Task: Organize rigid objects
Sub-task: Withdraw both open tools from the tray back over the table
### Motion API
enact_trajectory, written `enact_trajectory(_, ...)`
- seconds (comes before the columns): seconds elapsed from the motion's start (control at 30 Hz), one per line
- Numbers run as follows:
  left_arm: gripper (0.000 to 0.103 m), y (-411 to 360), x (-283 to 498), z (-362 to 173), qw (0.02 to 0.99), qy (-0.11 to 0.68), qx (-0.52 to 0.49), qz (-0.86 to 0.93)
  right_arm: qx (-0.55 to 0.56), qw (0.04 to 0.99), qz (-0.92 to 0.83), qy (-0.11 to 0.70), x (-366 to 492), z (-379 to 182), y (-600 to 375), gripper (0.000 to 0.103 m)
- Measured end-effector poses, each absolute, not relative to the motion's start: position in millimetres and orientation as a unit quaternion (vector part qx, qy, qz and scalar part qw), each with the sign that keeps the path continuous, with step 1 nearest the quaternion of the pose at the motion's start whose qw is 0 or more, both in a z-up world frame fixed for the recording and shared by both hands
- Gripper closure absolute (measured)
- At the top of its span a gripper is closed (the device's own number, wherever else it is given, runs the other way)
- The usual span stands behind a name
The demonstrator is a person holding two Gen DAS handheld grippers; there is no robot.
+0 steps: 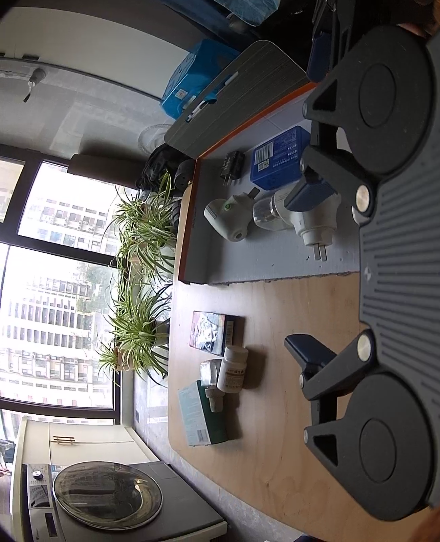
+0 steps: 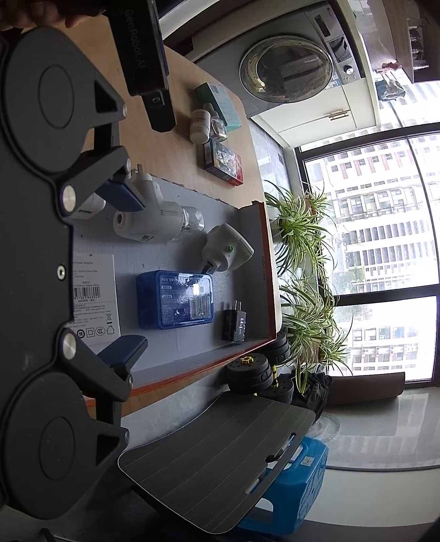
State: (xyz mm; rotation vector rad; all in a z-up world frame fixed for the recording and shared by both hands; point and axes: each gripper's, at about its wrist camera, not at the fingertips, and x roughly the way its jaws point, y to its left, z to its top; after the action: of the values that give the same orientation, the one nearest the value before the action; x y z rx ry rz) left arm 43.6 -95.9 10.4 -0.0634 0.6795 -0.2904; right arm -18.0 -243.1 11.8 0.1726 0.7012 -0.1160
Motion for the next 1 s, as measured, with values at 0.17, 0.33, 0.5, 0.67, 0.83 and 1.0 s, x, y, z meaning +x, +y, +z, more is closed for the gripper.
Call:
enact_trajectory(0.17,0.012,-82.3,45.0,13.1,0.935,0.333,-0.033,-0.119,0.075,0.935,-0.046,0.342,-15.5,14.9,-230.0,0.007)
enact_trajectory(0.33,0.008,-69.0,46.3,14.9,0.936,0.334,-0.037,-0.104,0.065,0.936,-0.032,0.345,-10.7,17.1,-215.4,0.007)
enact_trajectory(0.5,0.007,-54.5,46.8,16.0,0.936,0.335,-0.043,-0.093,0.056,0.936,-0.018,0.346,-6.2,19.6,-202.1,0.007)
enact_trajectory(0.67,0.007,-41.2,47.1,16.8,0.937,0.336,-0.05,-0.082,0.048,0.936,-0.004,0.349,-1.6,20.4,-187.1,0.007)
enact_trajectory(0.83,0.007,-28.6,48.8,17.2,0.937,0.337,-0.057,-0.072,0.038,0.936,0.007,0.351,3.5,22.4,-174.3,0.007)
enact_trajectory(1.0,0.007,-17.1,52.2,17.3,0.937,0.336,-0.064,-0.064,0.03,0.935,0.017,0.353,9.8,23.4,-163.3,0.007)
